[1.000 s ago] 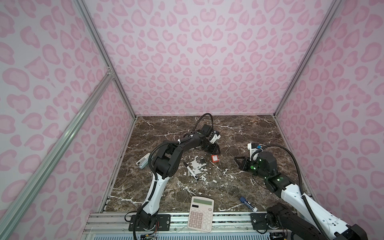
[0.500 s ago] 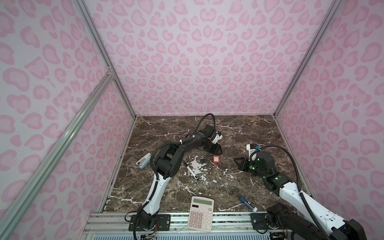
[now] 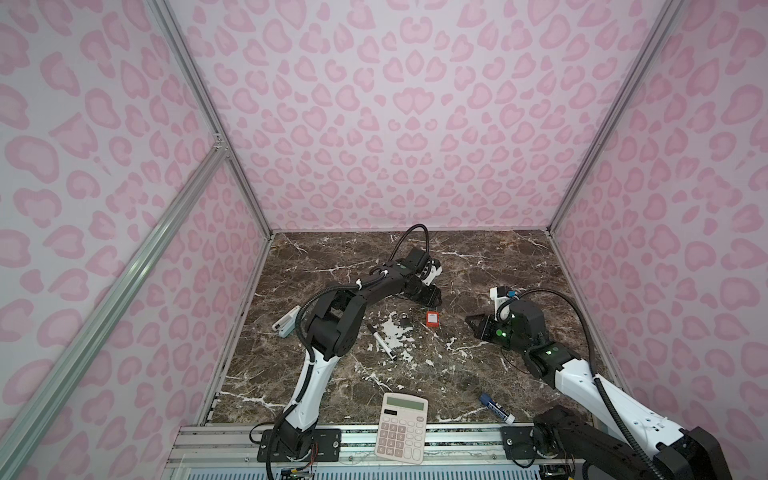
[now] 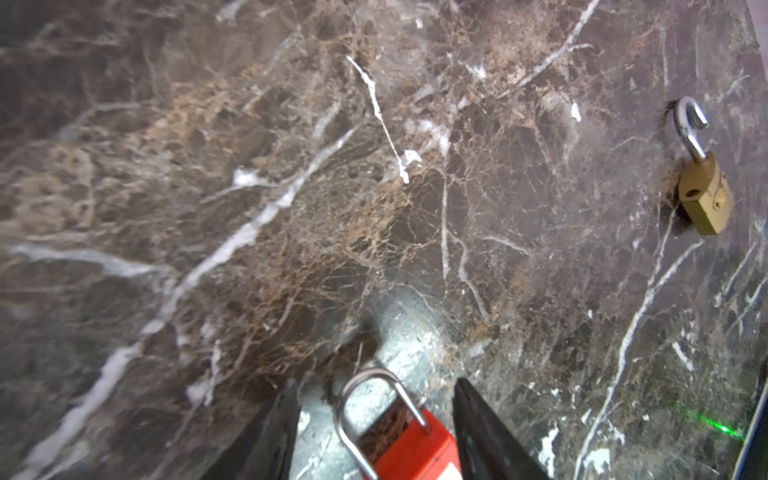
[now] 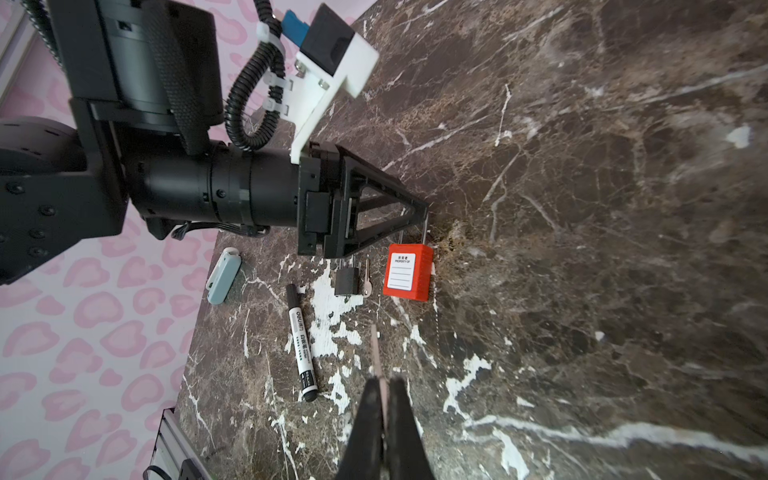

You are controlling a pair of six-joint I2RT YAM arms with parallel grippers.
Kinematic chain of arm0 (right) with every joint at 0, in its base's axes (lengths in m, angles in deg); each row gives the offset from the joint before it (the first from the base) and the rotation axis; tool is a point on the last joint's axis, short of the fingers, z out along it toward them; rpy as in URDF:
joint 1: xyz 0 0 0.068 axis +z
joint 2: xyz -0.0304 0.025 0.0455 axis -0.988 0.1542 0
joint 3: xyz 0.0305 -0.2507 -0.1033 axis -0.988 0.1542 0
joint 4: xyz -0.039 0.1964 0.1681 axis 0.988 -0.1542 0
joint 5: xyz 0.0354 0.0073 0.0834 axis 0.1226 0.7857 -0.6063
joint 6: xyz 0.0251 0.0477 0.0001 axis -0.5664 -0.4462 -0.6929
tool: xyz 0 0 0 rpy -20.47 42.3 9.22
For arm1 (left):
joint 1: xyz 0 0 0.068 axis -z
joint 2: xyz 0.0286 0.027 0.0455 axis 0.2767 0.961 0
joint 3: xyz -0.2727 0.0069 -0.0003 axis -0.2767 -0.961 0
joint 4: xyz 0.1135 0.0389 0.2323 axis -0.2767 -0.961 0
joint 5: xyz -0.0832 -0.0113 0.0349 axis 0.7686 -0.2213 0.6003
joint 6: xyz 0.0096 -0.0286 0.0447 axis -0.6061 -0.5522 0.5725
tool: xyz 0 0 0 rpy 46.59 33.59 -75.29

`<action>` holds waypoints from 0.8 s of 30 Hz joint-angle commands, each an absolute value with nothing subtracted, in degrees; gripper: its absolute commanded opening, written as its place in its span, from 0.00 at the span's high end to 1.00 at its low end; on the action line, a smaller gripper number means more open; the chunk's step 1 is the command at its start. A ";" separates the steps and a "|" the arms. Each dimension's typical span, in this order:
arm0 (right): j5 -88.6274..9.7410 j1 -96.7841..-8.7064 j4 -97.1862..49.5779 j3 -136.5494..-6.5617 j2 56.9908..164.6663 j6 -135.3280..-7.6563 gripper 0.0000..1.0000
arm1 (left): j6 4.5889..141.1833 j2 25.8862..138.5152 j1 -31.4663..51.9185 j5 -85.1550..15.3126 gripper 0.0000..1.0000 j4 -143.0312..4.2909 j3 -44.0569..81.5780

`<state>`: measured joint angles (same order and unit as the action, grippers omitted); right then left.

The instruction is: Lock with the key

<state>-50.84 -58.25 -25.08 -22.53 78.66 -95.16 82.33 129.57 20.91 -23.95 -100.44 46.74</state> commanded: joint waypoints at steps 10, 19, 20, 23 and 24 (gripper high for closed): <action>-51.69 -58.25 -23.81 -23.55 80.69 -95.01 1.00 | 84.36 125.50 22.14 -33.79 0.41 -102.96 44.70; -51.99 -58.28 -24.57 -23.94 80.69 -94.43 1.00 | 85.14 126.88 22.50 -35.65 0.47 -104.95 45.03; -52.07 -58.28 -24.48 -23.83 80.68 -94.43 1.00 | 85.41 126.87 22.59 -35.55 0.47 -105.17 44.92; -52.07 -58.27 -24.41 -23.75 80.85 -94.45 1.00 | 85.82 126.72 22.67 -35.41 0.47 -105.55 44.54; -52.12 -58.29 -24.32 -23.83 80.94 -94.53 1.00 | 85.80 126.71 22.69 -35.39 0.47 -105.63 44.34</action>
